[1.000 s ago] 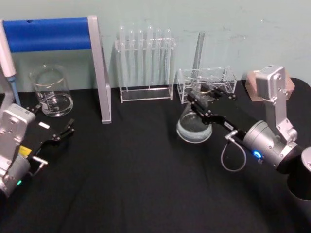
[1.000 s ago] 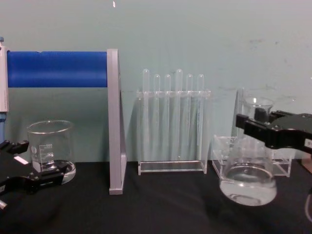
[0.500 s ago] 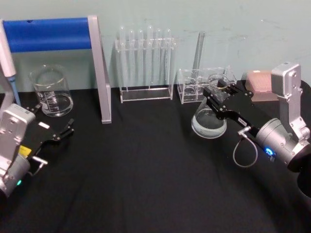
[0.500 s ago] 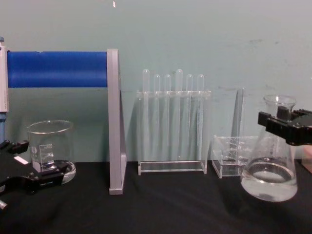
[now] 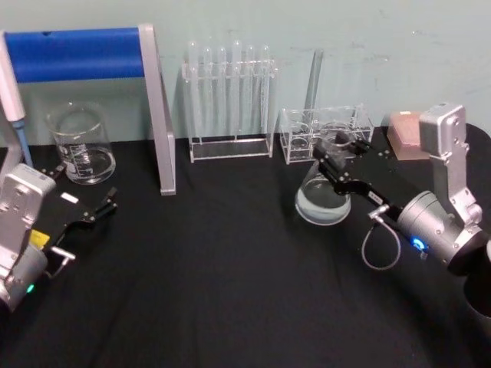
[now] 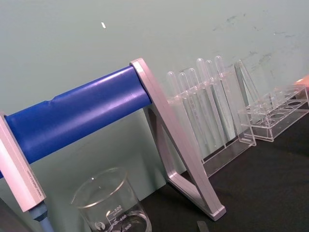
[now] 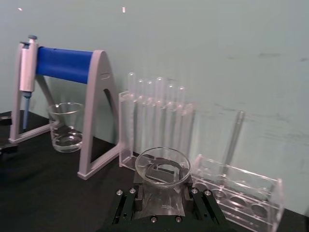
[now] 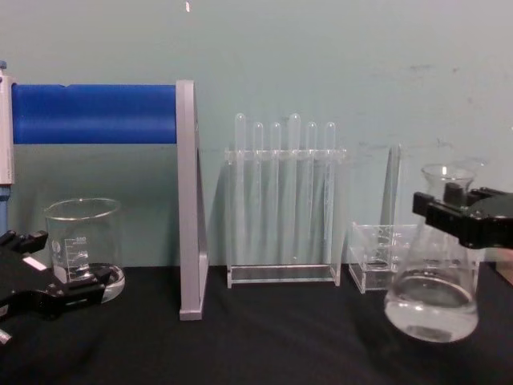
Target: Grasp the erlenmeyer flask with one hand, shake it three times, then place it back.
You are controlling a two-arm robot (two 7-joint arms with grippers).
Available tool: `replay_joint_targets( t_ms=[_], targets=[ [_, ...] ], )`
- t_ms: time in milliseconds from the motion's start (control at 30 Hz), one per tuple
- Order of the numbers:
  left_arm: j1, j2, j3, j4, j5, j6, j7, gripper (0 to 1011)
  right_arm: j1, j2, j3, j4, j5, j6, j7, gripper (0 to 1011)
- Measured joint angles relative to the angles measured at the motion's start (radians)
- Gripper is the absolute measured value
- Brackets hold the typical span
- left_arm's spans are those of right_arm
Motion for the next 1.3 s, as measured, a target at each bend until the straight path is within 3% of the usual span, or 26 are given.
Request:
replay_joint_targets(
  t_ms=[733,1300],
  targets=[
    [0.0,0.0,0.0,0.0,0.0,0.0,0.0,1001,0.009,-0.017,-0.096,-0.022,0.009,0.006,0.065,449],
    [0.0,0.0,0.0,0.0,0.0,0.0,0.0,1001,0.013,-0.01,-0.113,-0.025,0.02,0.006,0.064,449]
  ],
)
